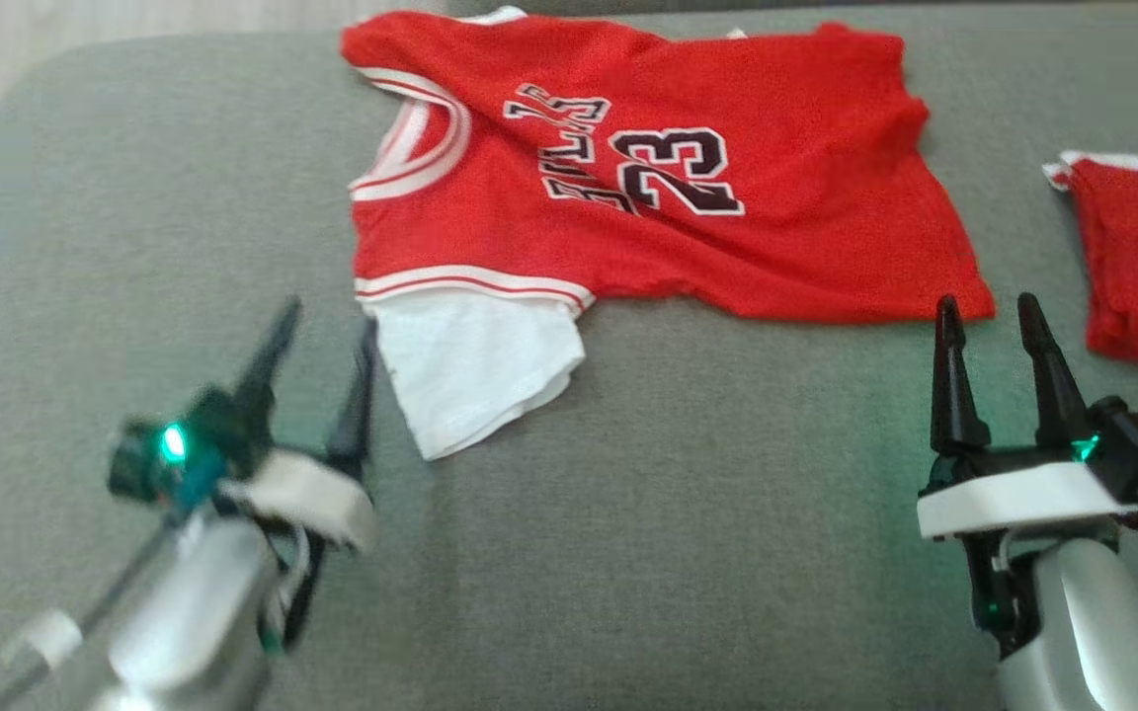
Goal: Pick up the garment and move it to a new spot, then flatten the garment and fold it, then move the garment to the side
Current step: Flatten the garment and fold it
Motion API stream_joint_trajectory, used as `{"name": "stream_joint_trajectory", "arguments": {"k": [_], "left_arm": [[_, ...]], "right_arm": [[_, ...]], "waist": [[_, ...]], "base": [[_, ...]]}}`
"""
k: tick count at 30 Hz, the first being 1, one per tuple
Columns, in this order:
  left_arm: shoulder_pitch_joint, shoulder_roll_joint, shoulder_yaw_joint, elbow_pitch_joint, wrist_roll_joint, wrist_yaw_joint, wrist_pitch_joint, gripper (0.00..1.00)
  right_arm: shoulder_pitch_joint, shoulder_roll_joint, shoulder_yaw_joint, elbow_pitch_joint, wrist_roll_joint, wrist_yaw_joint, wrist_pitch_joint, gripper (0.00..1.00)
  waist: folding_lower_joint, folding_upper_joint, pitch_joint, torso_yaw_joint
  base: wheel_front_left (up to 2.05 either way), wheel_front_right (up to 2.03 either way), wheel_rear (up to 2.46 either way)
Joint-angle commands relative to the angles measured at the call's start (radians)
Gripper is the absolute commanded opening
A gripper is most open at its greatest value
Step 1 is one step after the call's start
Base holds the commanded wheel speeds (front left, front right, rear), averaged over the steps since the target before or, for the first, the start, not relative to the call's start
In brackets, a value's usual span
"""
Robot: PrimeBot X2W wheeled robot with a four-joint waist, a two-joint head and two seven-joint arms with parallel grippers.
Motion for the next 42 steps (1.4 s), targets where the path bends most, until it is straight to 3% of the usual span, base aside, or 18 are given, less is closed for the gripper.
{"name": "stream_joint_trajectory", "arguments": {"k": [1,6,10,21,28,30,31,35,42], "left_arm": [[-0.015,0.019,0.048,-0.041,0.007,0.008,-0.009,1.00],[0.104,-0.017,0.094,-0.127,0.014,0.027,-0.009,1.00],[0.124,-0.028,0.094,-0.137,0.027,0.006,-0.009,1.00],[0.096,-0.063,0.031,0.009,-0.004,-0.053,0.113,1.00],[0.081,-0.069,0.021,0.080,-0.019,-0.048,0.178,1.00],[0.079,-0.072,0.009,0.090,-0.031,-0.073,0.203,0.28],[0.079,-0.073,0.006,0.090,-0.034,-0.081,0.205,0.00],[0.079,-0.077,0.011,0.073,-0.039,-0.088,0.170,0.00],[0.067,-0.079,0.080,-0.015,-0.028,-0.039,0.015,0.00]], "right_arm": [[-0.010,-0.003,0.016,-0.030,-0.005,-0.001,-0.011,1.00],[0.011,-0.003,0.012,-0.027,0.001,-0.001,-0.011,1.00],[0.009,-0.003,0.020,-0.027,0.003,-0.001,-0.011,1.00],[-0.009,-0.003,0.029,-0.034,0.014,-0.001,-0.011,1.00],[-0.014,-0.003,0.029,-0.034,0.018,-0.001,-0.011,1.00],[-0.014,-0.003,0.026,-0.032,0.019,-0.001,-0.011,1.00],[-0.014,-0.003,0.024,-0.030,0.019,-0.001,-0.011,1.00],[-0.012,-0.003,0.004,-0.013,0.008,-0.001,-0.011,1.00],[-0.018,-0.003,-0.066,0.071,-0.045,-0.001,-0.010,1.00]], "waist": [[0.0004,-0.0001,-0.030,0.032],[0.0004,-0.0001,-0.037,0.044],[0.0004,-0.0001,-0.028,0.037],[0.0004,-0.0001,0.039,-0.023],[0.0004,-0.0001,0.056,-0.042],[0.0004,-0.0001,0.055,-0.044],[0.0004,-0.0001,0.052,-0.044],[0.0004,-0.0001,0.029,-0.036],[0.0004,-0.0001,-0.013,-0.010]], "base": [[0.00,0.00,0.00],[0.00,0.00,0.00],[0.00,0.00,0.00],[0.00,0.00,0.00],[0.00,0.00,0.00],[0.00,0.00,0.00],[0.00,0.00,0.00],[0.00,0.00,0.00],[0.00,0.00,0.00]]}}
